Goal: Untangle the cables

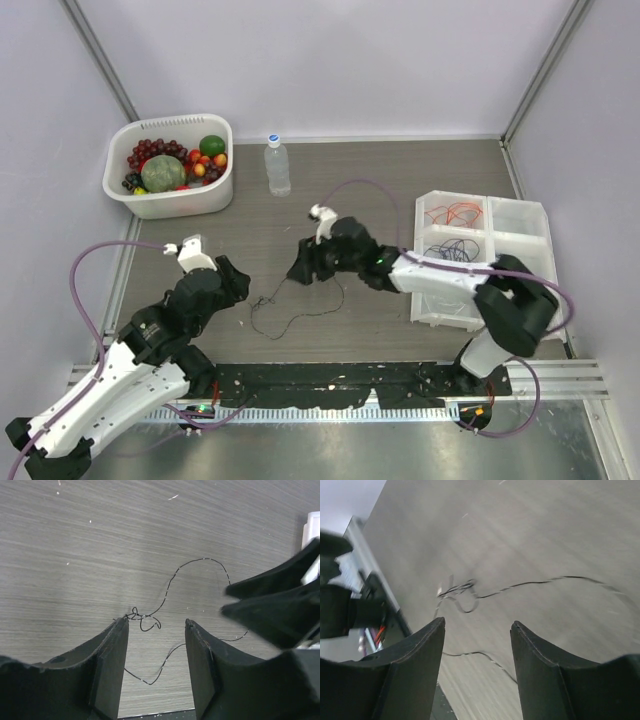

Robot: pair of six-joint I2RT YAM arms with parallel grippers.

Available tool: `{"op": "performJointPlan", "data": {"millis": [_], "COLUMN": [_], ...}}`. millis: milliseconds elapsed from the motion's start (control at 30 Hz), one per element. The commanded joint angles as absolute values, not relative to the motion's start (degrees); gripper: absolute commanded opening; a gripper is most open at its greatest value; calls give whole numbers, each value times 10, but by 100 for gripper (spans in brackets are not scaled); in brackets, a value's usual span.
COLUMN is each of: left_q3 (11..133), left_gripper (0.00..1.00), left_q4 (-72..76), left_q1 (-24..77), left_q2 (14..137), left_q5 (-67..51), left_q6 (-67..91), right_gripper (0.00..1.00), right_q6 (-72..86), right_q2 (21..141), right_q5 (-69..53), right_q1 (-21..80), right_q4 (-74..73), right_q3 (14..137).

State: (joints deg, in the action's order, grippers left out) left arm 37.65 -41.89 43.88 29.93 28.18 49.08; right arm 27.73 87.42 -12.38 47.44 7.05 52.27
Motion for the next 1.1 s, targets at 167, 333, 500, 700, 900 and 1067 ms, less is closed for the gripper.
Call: {"op": "performJointPlan", "data": {"millis": [167, 333, 500, 700, 900, 1067], "left_q3": [394, 401, 405, 404, 401, 393], "left_gripper": [49, 49, 49, 49, 49, 53], "left_q4": [-462, -465, -469, -456, -441, -431], "left_q1": [440, 439, 439, 440, 439, 439], "left_q2": [247, 237, 242, 247, 265, 272], "left_q5": [323, 326, 328, 324, 309, 293], "left_q6": [532, 521, 513, 508, 504, 504], "right_gripper": [59, 59, 59, 59, 52, 20], "right_q6": [266, 229, 202, 185, 163, 163], "right_q2": [1041, 1085, 1099, 1103, 1105, 1095], "right_q5": [-258, -209, -221, -194, -142, -96], "right_q1": [560, 572, 590, 601, 603, 603], "right_q4": [302, 264, 233, 213, 195, 195], "right_q3": [598, 635, 644, 627, 624, 621]}}
